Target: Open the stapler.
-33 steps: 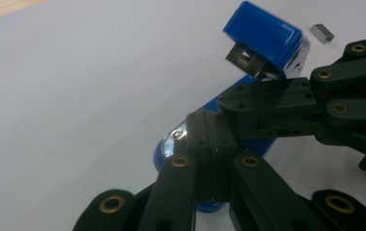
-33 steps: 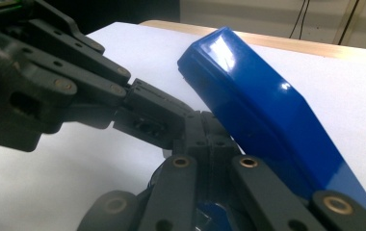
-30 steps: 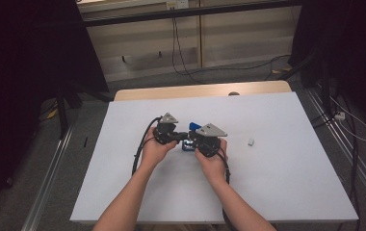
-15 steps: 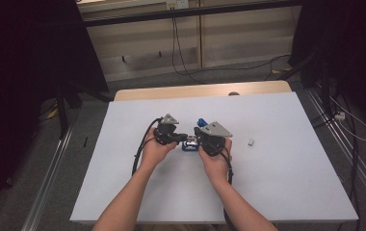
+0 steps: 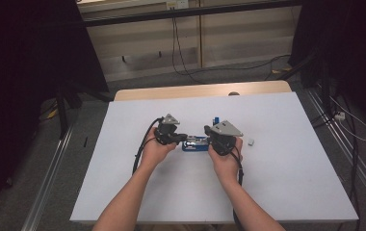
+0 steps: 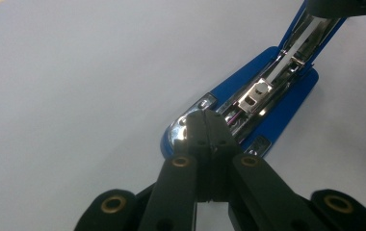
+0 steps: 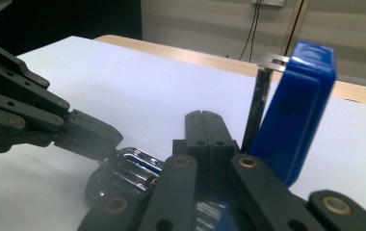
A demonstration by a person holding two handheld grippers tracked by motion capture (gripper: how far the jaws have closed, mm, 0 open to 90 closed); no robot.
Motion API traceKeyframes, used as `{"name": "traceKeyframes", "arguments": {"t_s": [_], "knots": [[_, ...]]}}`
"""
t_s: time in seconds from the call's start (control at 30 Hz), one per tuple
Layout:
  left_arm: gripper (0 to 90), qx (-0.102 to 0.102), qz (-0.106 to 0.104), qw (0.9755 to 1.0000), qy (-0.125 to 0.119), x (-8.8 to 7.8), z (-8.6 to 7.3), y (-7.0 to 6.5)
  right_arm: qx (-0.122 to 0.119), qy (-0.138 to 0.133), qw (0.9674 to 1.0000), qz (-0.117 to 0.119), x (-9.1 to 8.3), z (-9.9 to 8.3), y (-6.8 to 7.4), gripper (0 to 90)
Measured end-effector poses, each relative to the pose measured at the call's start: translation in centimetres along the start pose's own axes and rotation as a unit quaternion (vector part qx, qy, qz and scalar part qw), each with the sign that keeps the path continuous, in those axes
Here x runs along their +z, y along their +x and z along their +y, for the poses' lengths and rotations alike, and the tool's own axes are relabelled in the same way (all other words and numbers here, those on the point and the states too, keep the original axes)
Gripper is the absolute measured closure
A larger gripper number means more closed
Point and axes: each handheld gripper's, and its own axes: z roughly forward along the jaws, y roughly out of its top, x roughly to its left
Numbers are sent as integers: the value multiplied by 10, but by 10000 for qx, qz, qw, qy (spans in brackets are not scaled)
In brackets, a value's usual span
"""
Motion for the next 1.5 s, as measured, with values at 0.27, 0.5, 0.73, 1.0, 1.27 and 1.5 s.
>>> {"name": "traceKeyframes", "arguments": {"t_s": [0.27,0.5,0.73,1.0,1.27,1.5], "knots": [[900,-53,-5,10000,-18,1,0,0,-101,80,9998,-164,-5,-3,-10,900],[900,-15,-33,10000,-62,0,-1,1,5,301,9989,-351,-7,-18,-34,900],[900,7,-62,10000,-46,0,-1,2,-21,466,9982,-366,-9,-30,-49,900],[900,45,-94,9999,-96,0,-2,3,-91,530,9984,-176,-13,-29,-57,900],[900,-113,-103,9995,-276,-5,2,1,-462,658,9965,-223,-23,-27,-69,861],[802,-90,-284,9990,-321,-8,3,-4,-305,639,9971,-282,-38,-27,-84,755]]}}
